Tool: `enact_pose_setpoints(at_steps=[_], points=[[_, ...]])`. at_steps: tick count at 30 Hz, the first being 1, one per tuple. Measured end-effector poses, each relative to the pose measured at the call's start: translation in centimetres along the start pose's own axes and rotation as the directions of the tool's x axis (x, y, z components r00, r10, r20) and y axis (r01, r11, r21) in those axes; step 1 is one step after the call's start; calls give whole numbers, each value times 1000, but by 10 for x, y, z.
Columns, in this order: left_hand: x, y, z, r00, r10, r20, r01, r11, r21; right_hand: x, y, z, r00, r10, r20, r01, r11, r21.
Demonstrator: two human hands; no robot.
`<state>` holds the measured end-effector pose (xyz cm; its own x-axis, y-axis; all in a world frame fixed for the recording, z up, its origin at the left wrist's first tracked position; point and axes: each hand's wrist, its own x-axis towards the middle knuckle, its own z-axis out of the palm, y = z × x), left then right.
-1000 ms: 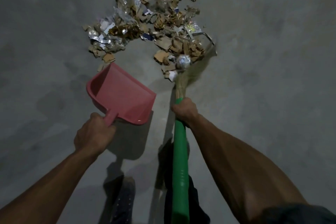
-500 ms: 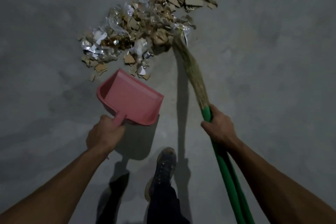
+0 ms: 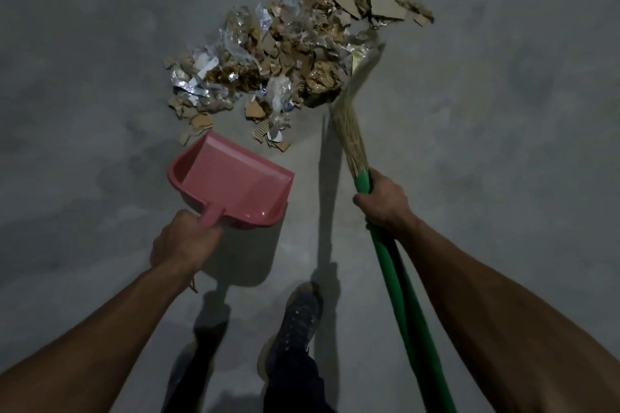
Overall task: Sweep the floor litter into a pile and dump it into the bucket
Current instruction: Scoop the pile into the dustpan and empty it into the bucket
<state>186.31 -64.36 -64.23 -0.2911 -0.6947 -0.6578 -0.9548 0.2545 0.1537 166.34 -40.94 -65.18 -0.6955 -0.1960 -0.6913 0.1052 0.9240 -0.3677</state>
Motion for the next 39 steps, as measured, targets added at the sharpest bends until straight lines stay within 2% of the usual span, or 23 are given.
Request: enact_pose_setpoints(at_steps=[8,13,15,19,25,29,33,36,39], points=[[6,6,-41,989,-145,-4,141,970,-197,-53,-7,-44,987,-90,-131,88,996,-23],[14,-11,-78,984,-174,-23,167,968,-189,-82,-38,-50,986,-131,-101,134,991,15],[23,-20,-89,980,-199,-22,192,965,-177,-84,-57,-38,986,-157,-64,159,987,30],[57,-36,-110,967,-254,19,254,956,-146,-70,-109,7,976,-191,105,185,981,62],[121,-54,-146,950,-285,128,302,943,-140,-33,-221,87,916,-233,327,249,968,-9],[161,-70,-163,944,-310,110,319,944,-82,-9,-288,140,881,-145,450,159,987,7],[192,-83,-169,946,-316,73,321,945,-65,21,-320,182,881,-97,463,96,995,27],[205,-83,-172,947,-308,96,317,942,-113,38,-323,187,889,41,456,-165,958,234],[214,-81,-175,955,-273,118,288,949,-130,45,-315,169,889,135,437,-350,815,461]])
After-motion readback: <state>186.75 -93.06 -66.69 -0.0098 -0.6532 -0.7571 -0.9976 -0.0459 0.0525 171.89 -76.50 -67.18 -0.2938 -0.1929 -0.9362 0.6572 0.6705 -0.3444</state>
